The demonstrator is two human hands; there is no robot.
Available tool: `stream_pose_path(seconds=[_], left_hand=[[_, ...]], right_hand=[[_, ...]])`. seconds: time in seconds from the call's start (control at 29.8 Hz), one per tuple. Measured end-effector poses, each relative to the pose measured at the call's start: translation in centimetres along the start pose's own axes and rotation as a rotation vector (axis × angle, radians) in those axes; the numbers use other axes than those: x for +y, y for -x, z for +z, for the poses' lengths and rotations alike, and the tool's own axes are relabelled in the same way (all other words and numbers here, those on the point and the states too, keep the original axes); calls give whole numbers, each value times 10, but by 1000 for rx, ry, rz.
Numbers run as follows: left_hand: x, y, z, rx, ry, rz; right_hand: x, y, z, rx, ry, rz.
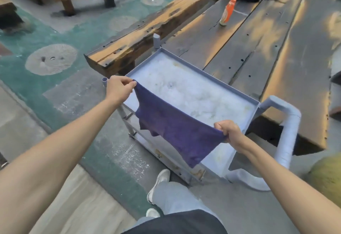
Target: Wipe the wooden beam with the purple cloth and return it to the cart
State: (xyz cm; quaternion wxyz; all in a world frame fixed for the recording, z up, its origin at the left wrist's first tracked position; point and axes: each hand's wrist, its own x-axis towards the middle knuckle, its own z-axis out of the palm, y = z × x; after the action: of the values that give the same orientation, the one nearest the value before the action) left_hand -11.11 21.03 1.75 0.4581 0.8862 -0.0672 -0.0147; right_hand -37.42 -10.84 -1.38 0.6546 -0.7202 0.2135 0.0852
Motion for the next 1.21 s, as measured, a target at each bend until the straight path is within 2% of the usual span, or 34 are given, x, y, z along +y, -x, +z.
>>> stream_pose_path(seconds=[0.2,0.3,0.37,0.47,0.57,0.77,0.87,0.94,1.07,1.21], left_hand=[[6,-67,58,-223,-46,44],[3,-105,95,-375,-143,72],[-4,-115,103,-420,-169,73],[-14,-135,120,-486,-205,83],[-25,-144,133,-571,-282,91],[-42,-167,137,-741,-438,276],[-48,-178,136,-745,-494,424],[-48,-190,135,-739,-493,458],[-29,-216,132,-777,-456,594],[-5,-228,119,-831,-429,816]], right_hand=[[8,-30,-29,344,78,46],[30,-53,-39,513,240,132],[42,-56,-36,617,317,205],[55,-68,-33,740,290,313],[64,-73,-23,767,376,349],[64,-70,-4,854,400,436],[54,-69,5,914,356,486],[47,-66,16,953,318,512],[15,-57,51,1055,309,493],[-20,-44,95,1172,336,467]])
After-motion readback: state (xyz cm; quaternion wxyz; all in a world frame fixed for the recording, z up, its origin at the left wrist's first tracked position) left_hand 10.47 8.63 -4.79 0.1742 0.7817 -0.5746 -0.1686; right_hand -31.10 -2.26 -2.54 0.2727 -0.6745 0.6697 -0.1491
